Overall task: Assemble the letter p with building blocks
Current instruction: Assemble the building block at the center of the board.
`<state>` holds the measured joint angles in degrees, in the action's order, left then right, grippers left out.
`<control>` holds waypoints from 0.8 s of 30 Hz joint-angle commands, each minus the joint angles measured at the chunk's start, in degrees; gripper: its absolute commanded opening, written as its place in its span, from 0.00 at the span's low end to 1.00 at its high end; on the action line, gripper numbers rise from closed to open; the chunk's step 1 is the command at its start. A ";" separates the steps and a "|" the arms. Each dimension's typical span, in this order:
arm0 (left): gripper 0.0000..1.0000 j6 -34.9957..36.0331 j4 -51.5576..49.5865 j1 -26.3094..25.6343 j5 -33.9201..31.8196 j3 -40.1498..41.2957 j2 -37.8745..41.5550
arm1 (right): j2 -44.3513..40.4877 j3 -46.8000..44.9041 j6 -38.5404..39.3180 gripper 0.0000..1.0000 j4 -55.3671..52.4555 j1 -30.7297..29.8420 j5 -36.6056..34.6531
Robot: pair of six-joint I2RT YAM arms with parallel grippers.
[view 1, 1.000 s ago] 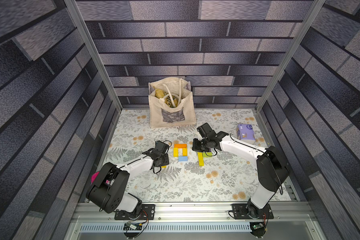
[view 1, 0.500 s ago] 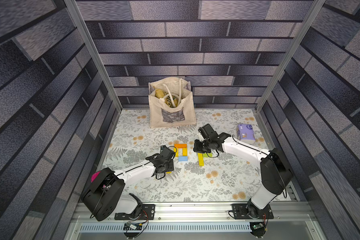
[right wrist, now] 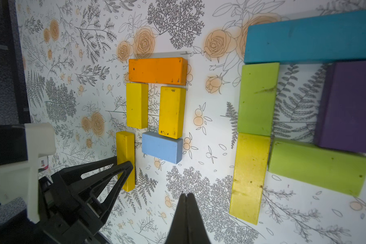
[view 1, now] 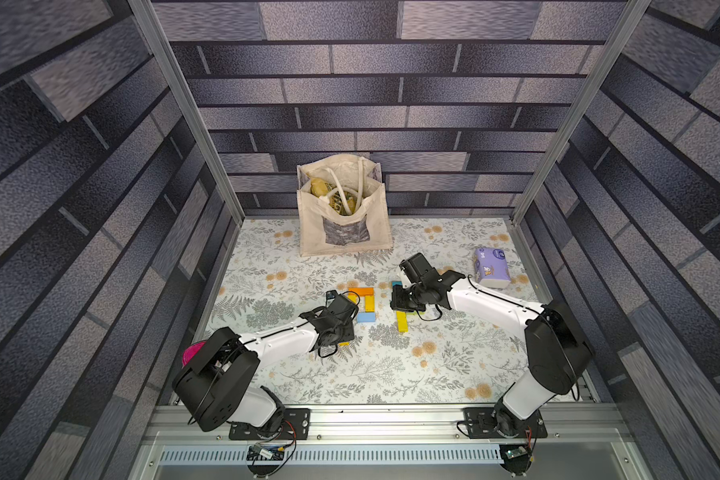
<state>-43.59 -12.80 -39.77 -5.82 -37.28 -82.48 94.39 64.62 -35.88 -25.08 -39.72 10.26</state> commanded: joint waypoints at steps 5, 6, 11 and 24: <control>0.13 -0.72 -0.30 -0.69 -0.44 -2.29 -2.38 | -3.48 -3.00 0.72 0.05 0.54 0.26 -1.85; 0.14 -0.77 -0.14 -0.74 -0.26 -2.44 -2.50 | -3.51 -3.01 0.56 0.05 0.70 0.27 -1.83; 0.18 -1.05 -0.42 -1.01 -0.32 -2.79 -2.69 | -3.57 -5.01 0.19 0.05 1.44 0.26 -1.41; 0.31 -1.24 0.38 -1.62 -0.08 -3.02 -3.30 | -3.53 -5.64 -0.07 0.04 1.88 0.30 -1.38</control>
<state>-44.01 -12.12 -40.95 -6.04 -39.07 -84.62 92.01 59.92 -35.92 -23.75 -39.72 9.41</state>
